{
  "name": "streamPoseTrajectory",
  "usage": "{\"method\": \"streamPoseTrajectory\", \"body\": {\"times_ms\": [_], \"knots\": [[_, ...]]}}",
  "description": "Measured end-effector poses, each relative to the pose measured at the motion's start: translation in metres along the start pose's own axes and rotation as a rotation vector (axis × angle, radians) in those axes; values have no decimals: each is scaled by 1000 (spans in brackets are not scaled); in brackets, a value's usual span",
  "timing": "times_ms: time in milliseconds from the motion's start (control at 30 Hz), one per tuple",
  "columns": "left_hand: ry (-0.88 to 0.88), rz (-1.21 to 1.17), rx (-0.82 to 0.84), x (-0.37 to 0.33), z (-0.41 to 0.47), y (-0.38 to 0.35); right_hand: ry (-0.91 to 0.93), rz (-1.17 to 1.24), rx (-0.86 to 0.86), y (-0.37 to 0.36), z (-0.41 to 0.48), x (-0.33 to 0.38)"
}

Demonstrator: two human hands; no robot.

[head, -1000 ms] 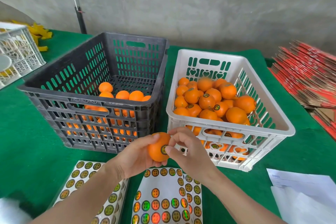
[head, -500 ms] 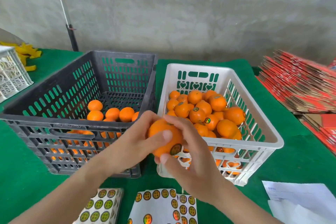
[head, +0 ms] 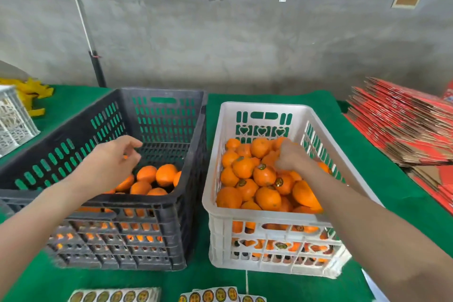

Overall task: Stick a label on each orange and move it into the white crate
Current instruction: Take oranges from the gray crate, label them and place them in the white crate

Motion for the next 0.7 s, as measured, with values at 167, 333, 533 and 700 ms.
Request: {"method": "streamPoseTrajectory", "body": {"times_ms": [167,333,533,700], "knots": [[19,62,-46,27,5,23,96,-118,-81,25,-7,28],[37,84,-30,51,3,32,748,321,-569,82,-73,161],[0,40,-48,63,-8,24,945,-476,183,13,-61,300],[16,-21,-36,76,-7,26,721,-970,503,-45,-36,325]]}}
Point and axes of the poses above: each hand's wrist, its own z-axis towards the middle knuckle, its own y-axis out of the back of the hand, x = y × z, the point moved 3 cm from there along z, towards the middle knuckle, and after that the axes turned 12 degrees about -z, right-handed, at the moved point
